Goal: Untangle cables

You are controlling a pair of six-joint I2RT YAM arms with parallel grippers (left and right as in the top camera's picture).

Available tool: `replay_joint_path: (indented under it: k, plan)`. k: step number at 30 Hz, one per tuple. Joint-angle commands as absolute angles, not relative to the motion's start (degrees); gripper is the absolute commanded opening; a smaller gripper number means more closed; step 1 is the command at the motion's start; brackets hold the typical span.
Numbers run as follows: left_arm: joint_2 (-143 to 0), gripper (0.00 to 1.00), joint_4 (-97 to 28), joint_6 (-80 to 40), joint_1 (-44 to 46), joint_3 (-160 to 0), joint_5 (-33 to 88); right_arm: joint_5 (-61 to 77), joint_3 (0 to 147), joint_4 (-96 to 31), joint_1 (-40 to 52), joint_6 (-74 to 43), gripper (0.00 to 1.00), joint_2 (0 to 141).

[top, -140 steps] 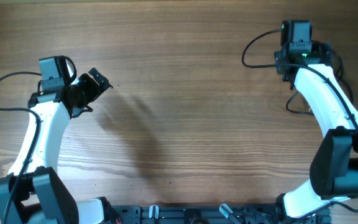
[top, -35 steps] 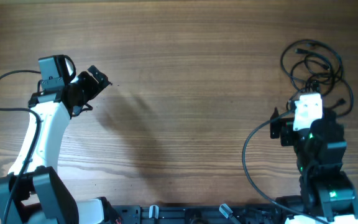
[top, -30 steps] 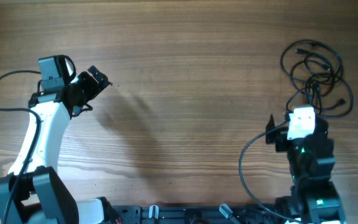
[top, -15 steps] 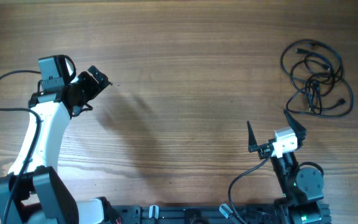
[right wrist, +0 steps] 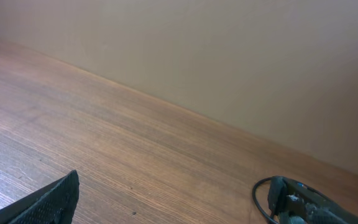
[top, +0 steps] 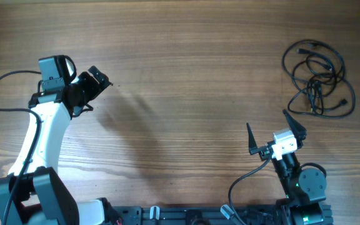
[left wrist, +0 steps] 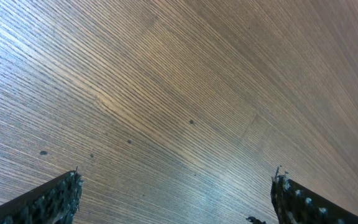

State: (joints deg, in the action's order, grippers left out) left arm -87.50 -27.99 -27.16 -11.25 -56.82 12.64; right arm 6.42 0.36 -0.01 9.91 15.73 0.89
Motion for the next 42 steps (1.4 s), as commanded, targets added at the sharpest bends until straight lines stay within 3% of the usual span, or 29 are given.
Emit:
replay_joint_path:
  k: [1,32,42]
  plan:
    - [-87.99,1.00,-27.83,-27.46,-10.94,-56.45,12.10,7.35,0.30,0.38,9.67,15.00,1.00,0.19]
    - [-88.14,1.00,-27.83,-27.46,-10.92,-56.45,12.10,7.35,0.30,0.38,9.67,15.00,1.00,0.21]
    - [-76.64,1.00,-27.86,-27.46,-10.70,-56.45,12.10,7.35,0.30,0.38,9.67,14.98,1.00,0.21]
